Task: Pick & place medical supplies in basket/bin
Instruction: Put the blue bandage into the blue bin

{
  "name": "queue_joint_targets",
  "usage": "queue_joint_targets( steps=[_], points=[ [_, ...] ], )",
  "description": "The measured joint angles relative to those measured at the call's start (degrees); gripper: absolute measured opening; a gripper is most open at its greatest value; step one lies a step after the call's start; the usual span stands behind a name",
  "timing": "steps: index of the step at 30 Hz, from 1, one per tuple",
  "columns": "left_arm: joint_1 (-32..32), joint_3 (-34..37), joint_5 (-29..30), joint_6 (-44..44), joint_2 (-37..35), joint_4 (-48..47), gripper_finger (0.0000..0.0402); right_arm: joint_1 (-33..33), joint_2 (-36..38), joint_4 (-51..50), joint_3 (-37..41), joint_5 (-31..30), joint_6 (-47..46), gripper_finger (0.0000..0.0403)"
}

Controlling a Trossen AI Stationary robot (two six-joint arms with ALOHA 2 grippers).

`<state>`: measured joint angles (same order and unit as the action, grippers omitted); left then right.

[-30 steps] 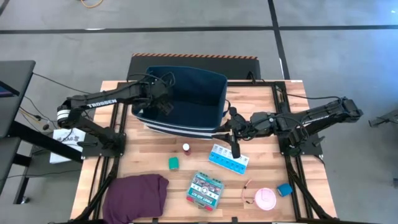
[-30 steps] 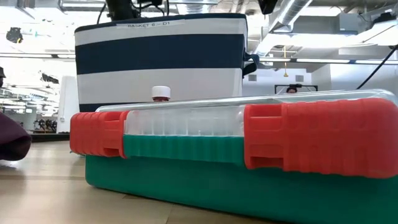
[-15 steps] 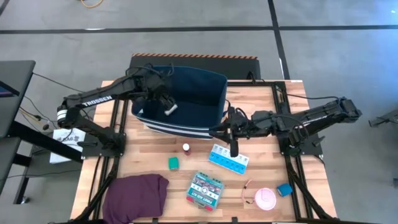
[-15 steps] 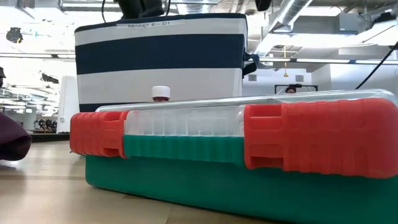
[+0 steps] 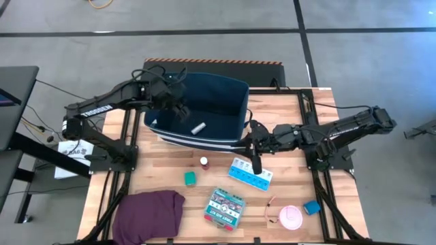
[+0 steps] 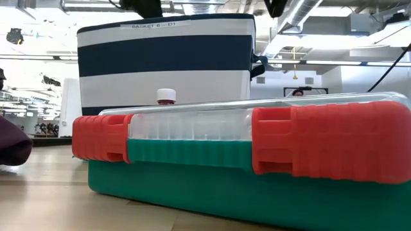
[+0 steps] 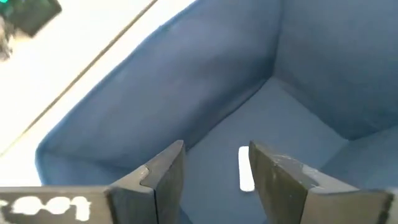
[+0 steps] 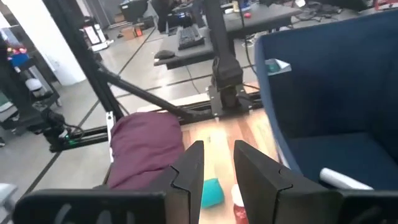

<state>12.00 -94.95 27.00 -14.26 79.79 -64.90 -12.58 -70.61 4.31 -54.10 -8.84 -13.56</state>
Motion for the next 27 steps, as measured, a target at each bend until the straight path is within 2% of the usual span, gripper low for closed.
queue_joint_targets(
  steps=[6, 11, 16, 19, 23, 27],
  points=[
    [-3.03, -0.16, 2.93, 4.69, 0.00, 3.38, 0.0170, -0.30, 0.00, 2.78, -0.01, -0.37, -0.60, 0.0082],
    [-4.57, -0.16, 3.63, 8.28, 0.00, 4.21, 0.0170, 1.17, 0.16, 1.41, -0.01, 0.52, -11.95, 0.0082],
    [-5.23, -0.16, 5.49, 11.40, 0.00, 4.85, 0.0170, 1.09, 0.34, -2.84, -0.01, 9.92, -20.53, 0.0082],
    [-5.21, -0.16, 5.43, 11.67, 0.00, 4.87, 0.0170, 0.94, 1.20, -3.96, -0.45, 12.01, -25.69, 0.0082],
    [-5.37, -0.16, 5.27, 11.67, 0.02, 4.85, 0.0170, -0.85, 1.90, -11.18, -4.20, 11.27, -25.10, 0.0082],
    [-5.43, -0.16, 5.25, 11.67, 0.02, 4.66, 0.0170, -2.99, 1.99, -20.96, -12.93, 10.02, -24.68, 0.0082]
  ],
)
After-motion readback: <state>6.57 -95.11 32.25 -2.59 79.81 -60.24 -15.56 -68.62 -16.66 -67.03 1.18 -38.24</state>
